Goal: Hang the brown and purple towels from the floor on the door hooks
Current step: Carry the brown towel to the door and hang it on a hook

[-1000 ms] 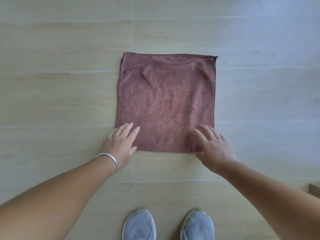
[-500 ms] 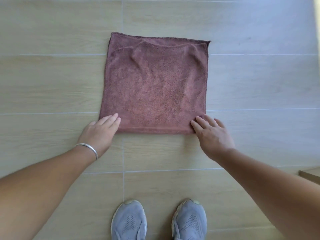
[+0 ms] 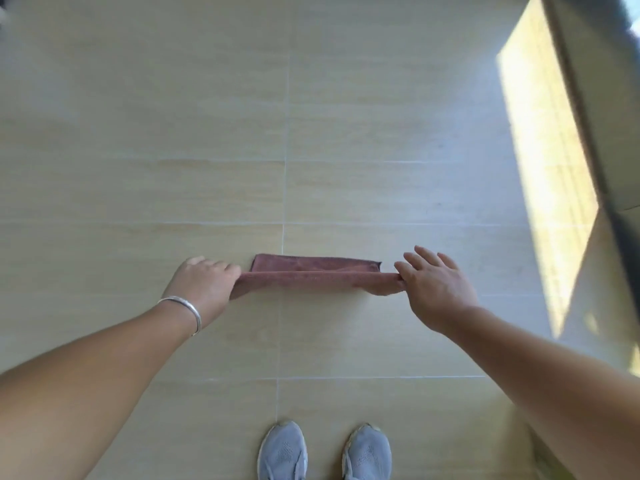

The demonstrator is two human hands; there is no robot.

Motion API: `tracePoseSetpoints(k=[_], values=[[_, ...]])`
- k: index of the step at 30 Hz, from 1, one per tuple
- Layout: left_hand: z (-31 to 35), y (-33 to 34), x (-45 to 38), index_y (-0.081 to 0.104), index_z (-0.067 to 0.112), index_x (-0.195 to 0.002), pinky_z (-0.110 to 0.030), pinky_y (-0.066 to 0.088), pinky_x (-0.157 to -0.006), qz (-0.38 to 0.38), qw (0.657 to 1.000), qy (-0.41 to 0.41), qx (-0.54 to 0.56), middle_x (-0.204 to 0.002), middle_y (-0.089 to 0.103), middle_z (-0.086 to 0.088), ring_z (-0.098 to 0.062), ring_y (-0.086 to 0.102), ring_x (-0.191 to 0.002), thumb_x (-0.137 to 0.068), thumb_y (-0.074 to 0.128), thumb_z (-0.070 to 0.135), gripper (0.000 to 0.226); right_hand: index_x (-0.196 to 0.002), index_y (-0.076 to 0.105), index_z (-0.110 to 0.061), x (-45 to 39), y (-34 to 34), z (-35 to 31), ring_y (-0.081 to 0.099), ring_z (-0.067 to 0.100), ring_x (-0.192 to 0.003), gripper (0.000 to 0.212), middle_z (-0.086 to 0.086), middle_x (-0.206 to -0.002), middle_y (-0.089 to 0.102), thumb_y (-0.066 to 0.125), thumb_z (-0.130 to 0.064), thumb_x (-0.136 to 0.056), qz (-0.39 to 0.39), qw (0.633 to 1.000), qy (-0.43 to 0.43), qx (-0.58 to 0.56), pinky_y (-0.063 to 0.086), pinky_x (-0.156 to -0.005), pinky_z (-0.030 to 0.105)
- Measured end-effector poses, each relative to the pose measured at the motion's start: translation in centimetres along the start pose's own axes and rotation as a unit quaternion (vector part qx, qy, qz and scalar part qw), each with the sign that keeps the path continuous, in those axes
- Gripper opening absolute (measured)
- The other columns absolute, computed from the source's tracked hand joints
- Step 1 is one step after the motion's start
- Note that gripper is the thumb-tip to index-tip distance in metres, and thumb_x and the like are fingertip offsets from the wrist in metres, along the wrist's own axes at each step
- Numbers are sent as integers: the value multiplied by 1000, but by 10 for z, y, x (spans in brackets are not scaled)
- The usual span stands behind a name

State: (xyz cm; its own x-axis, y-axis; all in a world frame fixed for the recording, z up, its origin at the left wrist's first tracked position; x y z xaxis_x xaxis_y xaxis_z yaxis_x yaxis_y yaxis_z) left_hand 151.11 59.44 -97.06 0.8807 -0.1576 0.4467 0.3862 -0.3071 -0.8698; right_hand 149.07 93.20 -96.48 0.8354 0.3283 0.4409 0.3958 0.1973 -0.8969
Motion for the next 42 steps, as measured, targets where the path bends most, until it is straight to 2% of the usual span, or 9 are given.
tracePoseSetpoints(k=[6, 9, 12, 20, 30, 33, 37, 39, 42], values=[[-44, -127, 10, 48, 29, -113, -30, 24, -111, 10, 1000, 17, -15, -112, 66, 6, -16, 60, -109, -94, 36, 20, 25, -114, 48, -24, 21, -133, 21, 28, 18, -138, 30, -9, -119, 49, 33, -12, -90, 36, 999, 2, 11, 27, -106, 32], [-70, -198, 20, 40, 30, -125, -29, 31, -104, 25, 1000, 8, 17, -110, 69, 4, -21, 54, -121, -97, 33, 17, 32, -117, 49, -26, 37, -204, 33, 30, 16, -135, 28, -10, -120, 49, 34, -18, -94, 51, 998, 10, 29, 29, -103, 31], [-95, -274, 32, 40, 25, -115, -32, 41, -91, 34, 999, -6, 41, -109, 68, -2, -28, 41, -134, -100, 33, 26, 17, -122, 49, -25, 52, -279, 41, 30, 16, -136, 29, -8, -128, 48, 35, -21, -96, 63, 997, 13, 44, 30, -105, 33], [-152, -436, 100, 57, 24, -106, -31, 39, -85, 96, 995, -23, 14, -104, 69, -3, -26, 48, -126, -101, 36, 40, 27, -127, 49, -22, 109, -457, 29, 20, 17, -143, 32, -6, -137, 44, 33, -31, -101, 123, 988, -33, 85, 27, -110, 35], [-193, -563, 169, 55, 27, -117, -36, 48, -86, 192, 980, -56, 22, -104, 67, -12, -29, 55, -118, -98, 42, 43, 28, -132, 49, -26, 176, -592, 36, 19, 20, -146, 40, -4, -145, 42, 26, -40, -103, 172, 978, -29, 115, 26, -113, 38], [-194, -591, 189, 58, 35, -118, -32, 42, -99, 186, 981, -44, 20, -102, 71, -3, -27, 49, -127, -100, 40, 37, 25, -130, 50, -27, 203, -625, 38, 20, 20, -146, 39, -6, -143, 44, 26, -42, -102, 180, 975, -22, 127, 26, -113, 38], [-191, -645, 222, 60, 39, -120, -27, 28, -109, 228, 972, -49, 13, -101, 72, 4, -24, 59, -110, -99, 40, 19, 35, -126, 52, -26, 244, -672, 43, 21, 19, -145, 37, -6, -137, 47, 28, -41, -102, 204, 969, -11, 136, 26, -113, 37], [-190, -678, 241, 59, 40, -124, -25, 24, -103, 262, 963, -52, 33, -112, 70, 6, -22, 58, -113, -101, 39, 21, 35, -126, 52, -26, 265, -697, 50, 20, 20, -145, 37, -6, -138, 46, 29, -41, -102, 218, 968, -2, 126, 24, -112, 36], [-191, -730, 271, 61, 38, -124, -28, 32, -91, 318, 946, -48, 46, -119, 68, 9, -22, 59, -108, -103, 38, 32, 32, -135, 47, -24, 297, -737, 60, 16, 19, -146, 42, -7, -145, 42, 28, -42, -102, 239, 964, 8, 113, 22, -115, 36]])
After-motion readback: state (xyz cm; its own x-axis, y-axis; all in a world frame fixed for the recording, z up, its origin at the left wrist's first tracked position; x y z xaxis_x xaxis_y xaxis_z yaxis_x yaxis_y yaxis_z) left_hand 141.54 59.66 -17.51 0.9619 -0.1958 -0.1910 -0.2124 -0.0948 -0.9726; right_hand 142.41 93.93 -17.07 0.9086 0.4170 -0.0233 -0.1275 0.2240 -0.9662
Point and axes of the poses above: each hand's wrist, its own x-axis away from the middle knuckle, its own y-axis out of the palm, z = x × y, the point moved 7 cm from there along -x, towards the middle knuckle
